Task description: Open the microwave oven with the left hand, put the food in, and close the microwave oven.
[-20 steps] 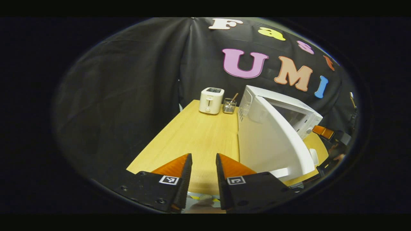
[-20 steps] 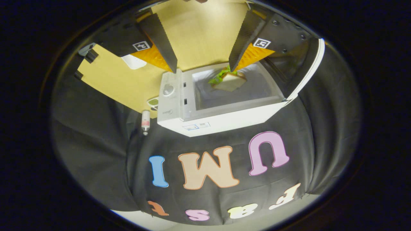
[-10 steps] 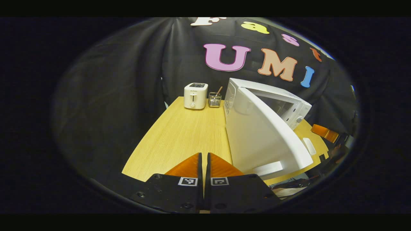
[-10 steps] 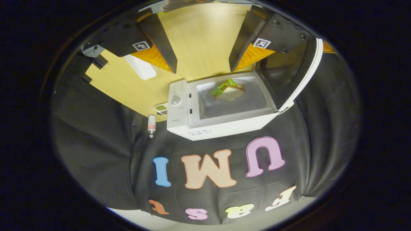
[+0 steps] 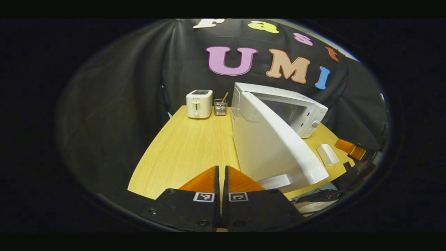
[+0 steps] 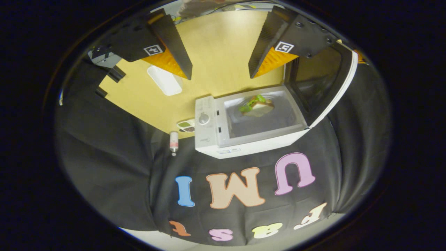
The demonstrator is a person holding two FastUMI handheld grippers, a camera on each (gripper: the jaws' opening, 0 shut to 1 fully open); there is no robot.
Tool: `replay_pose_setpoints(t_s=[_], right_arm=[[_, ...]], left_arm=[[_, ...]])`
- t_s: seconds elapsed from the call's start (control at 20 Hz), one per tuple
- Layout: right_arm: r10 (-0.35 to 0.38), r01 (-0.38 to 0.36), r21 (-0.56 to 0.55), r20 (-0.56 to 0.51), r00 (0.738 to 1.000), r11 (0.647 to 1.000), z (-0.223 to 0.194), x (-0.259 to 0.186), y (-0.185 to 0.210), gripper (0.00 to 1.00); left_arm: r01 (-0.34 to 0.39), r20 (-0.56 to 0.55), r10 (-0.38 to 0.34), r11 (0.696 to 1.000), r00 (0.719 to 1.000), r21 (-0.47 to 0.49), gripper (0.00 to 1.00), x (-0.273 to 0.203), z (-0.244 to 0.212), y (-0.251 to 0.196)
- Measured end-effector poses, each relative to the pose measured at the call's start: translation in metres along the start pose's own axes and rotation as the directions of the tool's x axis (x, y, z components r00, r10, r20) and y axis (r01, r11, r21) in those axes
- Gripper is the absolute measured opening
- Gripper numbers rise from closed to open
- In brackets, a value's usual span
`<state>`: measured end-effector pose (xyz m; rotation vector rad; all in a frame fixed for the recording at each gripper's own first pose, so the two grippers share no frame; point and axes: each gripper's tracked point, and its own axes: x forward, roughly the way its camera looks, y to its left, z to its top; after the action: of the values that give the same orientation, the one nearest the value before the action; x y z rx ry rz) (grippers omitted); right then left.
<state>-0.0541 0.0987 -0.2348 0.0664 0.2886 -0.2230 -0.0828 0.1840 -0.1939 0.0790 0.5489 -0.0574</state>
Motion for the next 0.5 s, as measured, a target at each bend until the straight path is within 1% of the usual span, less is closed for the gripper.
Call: replay_pose_setpoints(t_s=[0.05,0.1,0.15,0.25,0.4,0.5], right_arm=[[-0.003,0.003,-0.001,-0.004,1.0,1.0,0.0,-0.001,-0.003,1.0],[-0.006,0.006,-0.001,-0.005,1.0,1.0,0.001,0.0,-0.007,1.0],[-0.008,0.008,-0.002,-0.006,1.0,1.0,0.003,0.0,-0.011,1.0],[-0.009,0.009,-0.004,-0.007,1.0,1.0,0.007,-0.001,-0.019,1.0],[-0.015,0.015,-0.011,-0.01,1.0,1.0,0.014,0.002,-0.034,1.0],[-0.025,0.025,-0.023,-0.008,1.0,0.999,0.019,0.003,-0.045,1.0]], left_arm=[[0.005,0.0,-0.005,1.0,1.0,0.007,0.01,0.0,0.001,-0.005],[0.006,0.004,-0.006,1.0,1.0,0.014,0.05,0.001,0.003,-0.009],[0.008,0.01,-0.008,1.0,1.0,0.019,0.01,0.001,0.005,-0.013],[0.0,0.025,0.0,1.0,1.0,0.019,0.0,0.001,0.009,-0.018],[0.006,0.036,-0.006,1.0,0.999,0.007,0.01,0.002,0.012,-0.035],[0.01,0.033,-0.011,1.0,0.999,0.022,0.01,0.006,0.012,-0.048]])
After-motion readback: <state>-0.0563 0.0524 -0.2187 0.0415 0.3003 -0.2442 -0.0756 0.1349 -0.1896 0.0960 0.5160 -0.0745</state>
